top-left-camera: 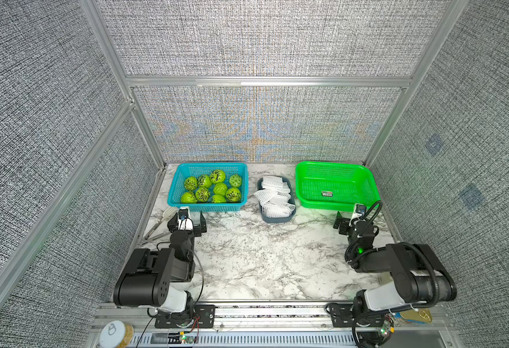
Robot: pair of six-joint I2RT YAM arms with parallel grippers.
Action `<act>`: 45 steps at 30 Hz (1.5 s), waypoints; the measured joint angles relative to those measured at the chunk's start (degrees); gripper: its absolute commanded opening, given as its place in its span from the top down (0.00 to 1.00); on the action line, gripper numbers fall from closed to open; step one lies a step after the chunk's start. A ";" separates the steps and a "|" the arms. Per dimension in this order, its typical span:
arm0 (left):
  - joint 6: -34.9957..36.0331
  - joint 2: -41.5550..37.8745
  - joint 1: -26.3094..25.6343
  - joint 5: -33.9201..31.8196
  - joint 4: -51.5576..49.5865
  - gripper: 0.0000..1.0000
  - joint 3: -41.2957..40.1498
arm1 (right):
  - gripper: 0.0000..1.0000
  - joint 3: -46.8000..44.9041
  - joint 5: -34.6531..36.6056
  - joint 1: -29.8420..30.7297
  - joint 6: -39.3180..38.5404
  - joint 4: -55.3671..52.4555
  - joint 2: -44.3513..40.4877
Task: Sleeve custard apples in foam nets
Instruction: Pick up the custard apple from the basket.
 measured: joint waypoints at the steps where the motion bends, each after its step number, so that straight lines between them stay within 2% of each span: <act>1: 0.02 -2.38 -0.37 -0.63 -0.85 0.01 0.09 | 0.01 -0.20 0.11 0.13 0.00 -0.09 -2.03; 4: -0.07 -12.76 -1.38 -1.20 -7.96 0.01 2.51 | 0.01 0.17 0.33 0.52 -0.07 -4.04 -11.17; 7: -1.11 -23.76 -1.40 -2.23 -18.34 0.01 6.91 | 0.01 3.58 0.26 0.70 0.46 -12.92 -21.73; 11: -4.44 -34.21 -1.40 -3.56 -33.73 0.01 16.46 | 0.01 10.62 1.29 0.55 8.35 -25.97 -33.64; 14: -8.44 -36.46 -1.36 -3.76 -45.22 0.01 25.53 | 0.01 13.99 0.98 -0.15 17.49 -34.40 -38.64; 17: -11.63 -36.54 -1.36 -1.29 -54.34 0.01 33.42 | 0.01 16.06 -5.20 -0.66 23.04 -38.12 -40.72; 21: -13.62 -37.11 -1.36 6.16 -58.36 0.01 34.58 | 0.01 20.98 -14.53 -0.61 26.32 -41.22 -37.13; 26: -16.17 -28.11 -1.36 12.20 -64.48 0.04 41.22 | 0.01 31.89 -21.55 0.70 25.53 -51.04 -29.11; 31: -18.32 -15.30 -1.36 14.10 -75.89 0.07 53.57 | 0.01 38.82 -22.49 7.23 20.35 -60.22 -22.73; 38: -19.91 0.02 -1.36 11.93 -91.78 0.09 67.87 | 0.01 44.06 -19.93 19.04 11.28 -66.88 -14.53; 45: -20.81 13.25 -2.84 11.28 -98.68 0.09 79.21 | 0.01 42.53 -18.75 22.01 9.18 -66.53 -10.25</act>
